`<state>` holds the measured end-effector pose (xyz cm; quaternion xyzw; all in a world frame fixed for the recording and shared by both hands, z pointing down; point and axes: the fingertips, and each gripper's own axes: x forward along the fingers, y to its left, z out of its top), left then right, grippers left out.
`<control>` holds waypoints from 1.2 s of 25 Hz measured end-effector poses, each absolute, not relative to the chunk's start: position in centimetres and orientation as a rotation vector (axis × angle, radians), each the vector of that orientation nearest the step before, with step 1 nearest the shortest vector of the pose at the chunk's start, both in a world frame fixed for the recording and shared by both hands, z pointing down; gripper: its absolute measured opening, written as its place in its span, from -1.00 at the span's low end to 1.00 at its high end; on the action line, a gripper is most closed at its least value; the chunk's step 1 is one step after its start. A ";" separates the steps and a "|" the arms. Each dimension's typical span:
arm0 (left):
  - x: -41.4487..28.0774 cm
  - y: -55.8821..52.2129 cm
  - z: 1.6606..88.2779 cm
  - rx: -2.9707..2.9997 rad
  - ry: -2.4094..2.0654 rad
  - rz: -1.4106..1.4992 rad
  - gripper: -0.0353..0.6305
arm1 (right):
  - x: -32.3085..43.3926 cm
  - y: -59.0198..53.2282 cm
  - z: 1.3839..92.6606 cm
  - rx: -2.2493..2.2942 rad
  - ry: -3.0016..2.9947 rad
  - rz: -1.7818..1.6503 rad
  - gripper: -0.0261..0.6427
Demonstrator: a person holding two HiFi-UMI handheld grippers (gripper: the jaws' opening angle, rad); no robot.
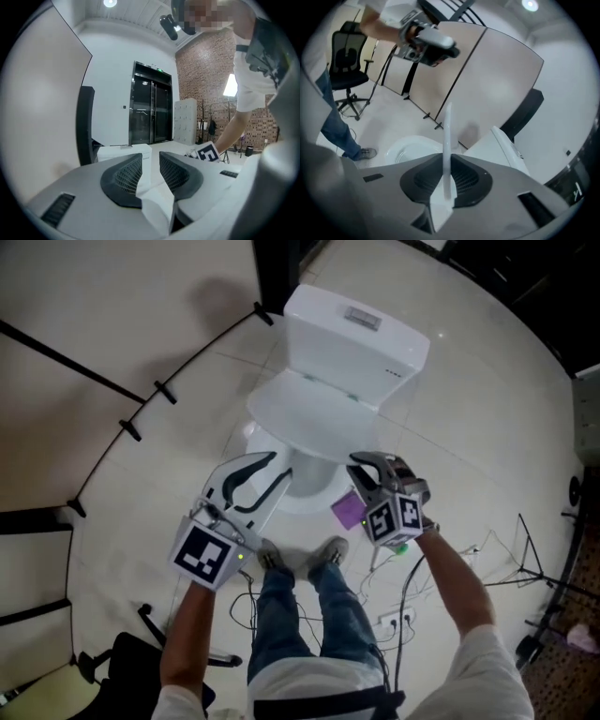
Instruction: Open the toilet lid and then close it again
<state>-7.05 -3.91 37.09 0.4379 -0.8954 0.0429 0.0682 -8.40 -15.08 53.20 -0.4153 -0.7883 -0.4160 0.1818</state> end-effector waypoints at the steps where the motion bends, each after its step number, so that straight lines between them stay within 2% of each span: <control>1: -6.4 -3.3 37.7 1.321 -2.689 0.133 -0.57 | -7.0 -14.5 54.5 -1.156 -2.223 -1.243 -0.77; 7: -3.4 -0.1 43.6 1.279 -2.637 0.091 -0.57 | -0.1 -12.0 62.7 -1.120 -2.140 -1.462 -0.72; 12: -2.4 1.4 49.2 1.258 -2.590 0.052 -0.57 | 2.3 -10.7 68.6 -1.155 -2.064 -1.537 -0.65; 18: -2.6 1.8 52.5 1.270 -2.550 0.038 -0.57 | 4.0 -9.4 76.1 -1.291 -1.910 -1.371 -0.45; 21: -2.6 2.2 53.0 1.274 -2.548 0.038 -0.57 | 5.0 -8.9 79.2 -1.336 -1.779 -1.292 -0.15; 30: -2.0 2.7 54.1 1.255 -2.541 0.028 -0.57 | 5.7 -8.8 83.2 -1.343 -1.617 -1.211 -0.05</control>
